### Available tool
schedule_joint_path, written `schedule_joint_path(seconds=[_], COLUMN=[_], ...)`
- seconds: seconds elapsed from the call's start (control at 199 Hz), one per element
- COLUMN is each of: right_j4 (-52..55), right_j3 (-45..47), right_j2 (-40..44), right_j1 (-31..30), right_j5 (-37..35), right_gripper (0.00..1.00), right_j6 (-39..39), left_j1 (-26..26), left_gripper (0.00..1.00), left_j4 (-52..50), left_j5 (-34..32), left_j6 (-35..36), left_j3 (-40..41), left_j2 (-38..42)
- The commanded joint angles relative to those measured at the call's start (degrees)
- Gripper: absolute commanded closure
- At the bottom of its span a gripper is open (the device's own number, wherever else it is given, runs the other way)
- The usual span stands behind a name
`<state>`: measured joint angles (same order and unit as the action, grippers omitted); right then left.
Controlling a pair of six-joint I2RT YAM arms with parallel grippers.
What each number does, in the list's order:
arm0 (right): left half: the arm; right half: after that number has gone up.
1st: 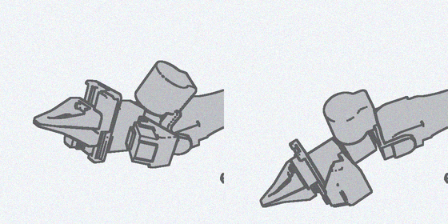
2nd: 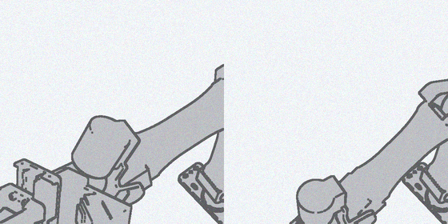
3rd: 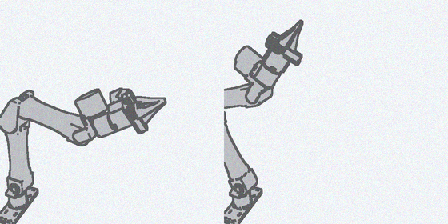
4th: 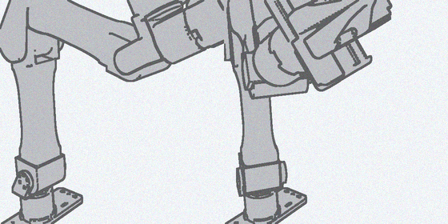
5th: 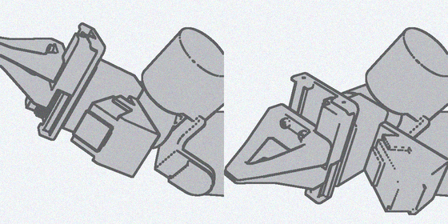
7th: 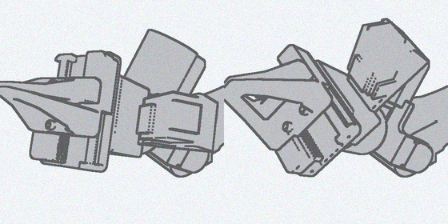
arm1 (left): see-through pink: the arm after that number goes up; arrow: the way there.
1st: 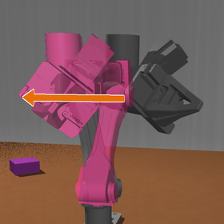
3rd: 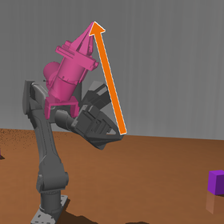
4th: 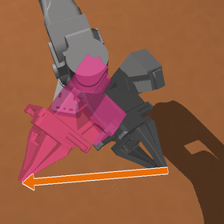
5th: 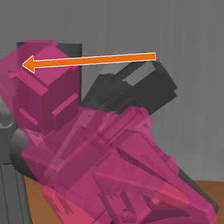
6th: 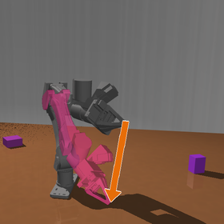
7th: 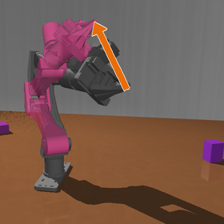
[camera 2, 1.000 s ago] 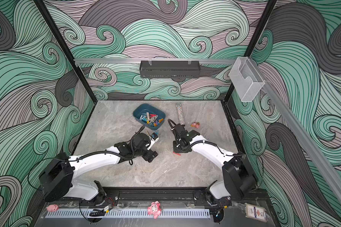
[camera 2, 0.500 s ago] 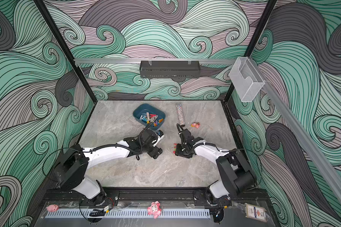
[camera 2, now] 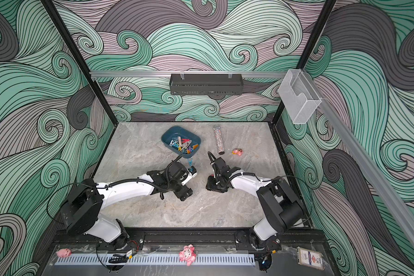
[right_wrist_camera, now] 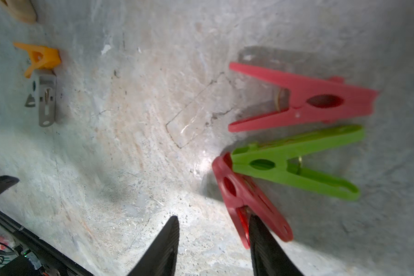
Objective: Put the clothespins into the storage box
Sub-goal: Pick up the clothespin from the center of the board.
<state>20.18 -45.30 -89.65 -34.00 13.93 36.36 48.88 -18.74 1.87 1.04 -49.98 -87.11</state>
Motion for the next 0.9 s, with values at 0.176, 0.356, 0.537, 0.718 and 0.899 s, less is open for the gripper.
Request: schedule_joint_path(seconds=[0.176,0.356,0.537,0.718,0.899], right_j4=[9.8,11.2,14.1,19.6,21.2], right_j3=[-5.2,-6.5,-8.8,-16.1,-25.6], right_j2=[-3.5,-5.2,-4.4,-4.0,-6.3], right_j1=[-4.2,-6.1,-7.7,-9.4,-9.6], right_j5=[-11.6,-14.9,-18.4,-21.6,-21.8], right_gripper=[0.66,0.80,0.93,0.95,0.95], right_j6=[-4.9,-4.9,-6.0,-8.8,-11.3], left_j1=[-0.8,-0.8,-1.6,-6.3,-12.2], left_gripper=[0.14,0.14,0.14,0.14,0.14], left_j4=[1.0,-0.3,0.5,0.0,-4.6], left_j5=[-2.6,-4.1,-6.4,-8.3,-13.5], left_j6=[-2.3,-2.4,-3.7,-8.4,-14.4], left_j3=[1.7,0.0,0.5,1.6,1.4], left_j2=[4.6,2.3,4.0,9.6,13.0])
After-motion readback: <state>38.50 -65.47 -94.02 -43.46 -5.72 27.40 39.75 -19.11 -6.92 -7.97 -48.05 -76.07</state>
